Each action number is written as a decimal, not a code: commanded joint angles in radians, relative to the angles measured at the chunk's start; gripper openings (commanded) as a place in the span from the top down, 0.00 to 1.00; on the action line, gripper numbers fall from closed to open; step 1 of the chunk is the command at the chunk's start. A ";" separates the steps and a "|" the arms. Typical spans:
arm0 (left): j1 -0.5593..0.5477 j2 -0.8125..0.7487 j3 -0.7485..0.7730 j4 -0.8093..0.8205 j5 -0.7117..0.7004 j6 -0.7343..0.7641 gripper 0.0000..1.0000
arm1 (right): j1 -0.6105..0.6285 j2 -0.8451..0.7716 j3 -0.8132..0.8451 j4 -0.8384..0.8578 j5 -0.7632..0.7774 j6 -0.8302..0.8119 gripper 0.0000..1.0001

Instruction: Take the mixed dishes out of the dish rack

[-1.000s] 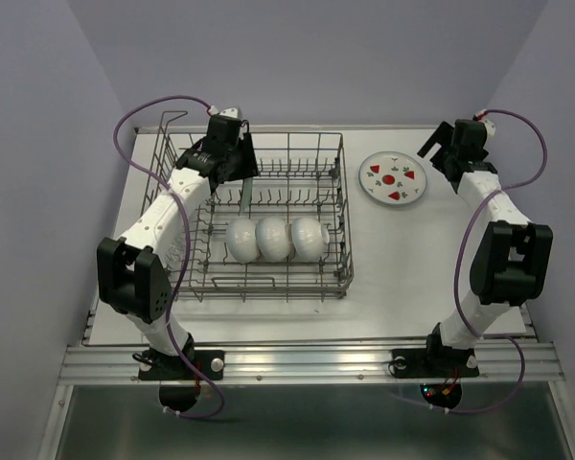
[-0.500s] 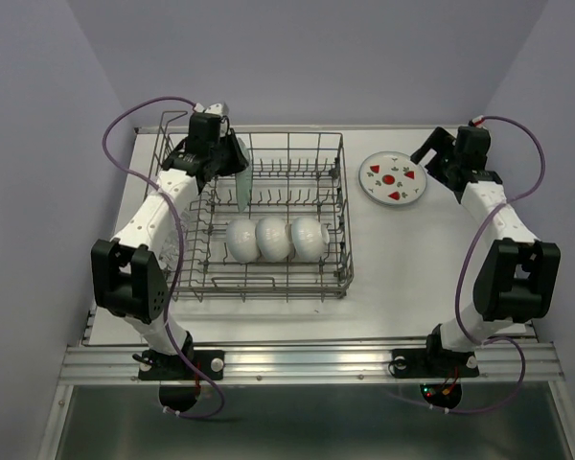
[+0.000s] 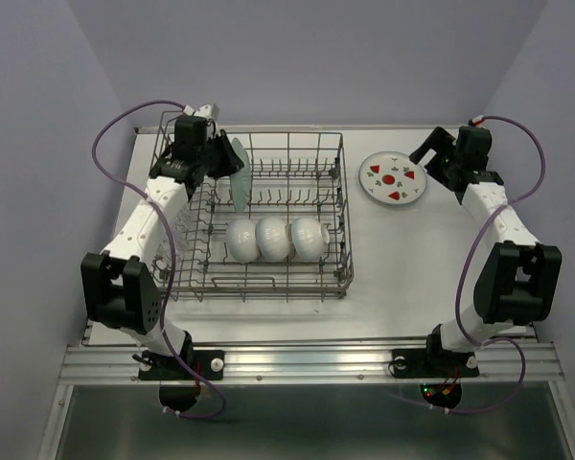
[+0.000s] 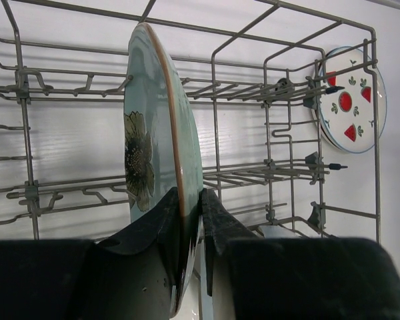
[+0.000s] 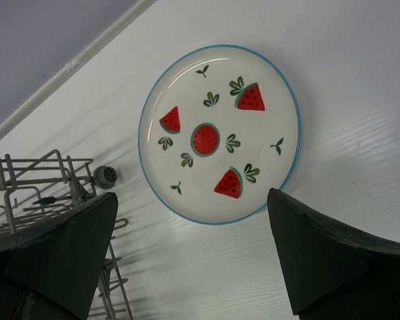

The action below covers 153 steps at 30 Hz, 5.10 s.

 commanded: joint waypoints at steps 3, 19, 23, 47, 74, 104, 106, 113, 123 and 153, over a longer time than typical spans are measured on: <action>0.004 -0.148 0.066 0.090 -0.030 -0.010 1.00 | 0.002 -0.045 0.011 0.003 -0.037 0.002 0.00; -0.145 -0.145 0.351 0.032 -0.053 0.318 1.00 | 0.011 -0.089 0.101 -0.096 -0.191 -0.007 0.00; -0.277 -0.131 0.402 0.027 -0.094 0.557 1.00 | 0.011 -0.080 0.167 -0.133 -0.308 0.016 0.00; -0.679 -0.229 -0.084 0.455 -0.340 1.515 1.00 | 0.250 0.234 0.580 -0.197 -0.690 0.321 0.00; -0.708 -0.227 -0.112 0.503 -0.435 1.507 0.01 | 0.345 0.205 0.582 -0.109 -0.630 0.358 0.99; -0.247 -0.230 0.227 0.114 -0.249 0.004 0.01 | -0.186 0.050 0.031 0.425 -0.594 0.373 0.99; -0.233 -0.229 0.206 0.103 -0.243 -0.027 0.01 | -0.186 0.070 0.017 0.424 -0.590 0.327 0.99; -0.199 -0.237 0.101 0.054 -0.186 -0.079 0.01 | -0.186 0.130 -0.026 0.447 -0.547 0.256 0.99; -0.111 -0.250 0.067 -0.052 -0.252 -0.062 0.01 | -0.186 0.199 -0.040 0.459 -0.536 0.177 0.99; -0.065 -0.365 -0.034 -0.108 -0.324 -0.076 0.01 | -0.186 0.419 0.062 0.358 -0.415 0.056 0.44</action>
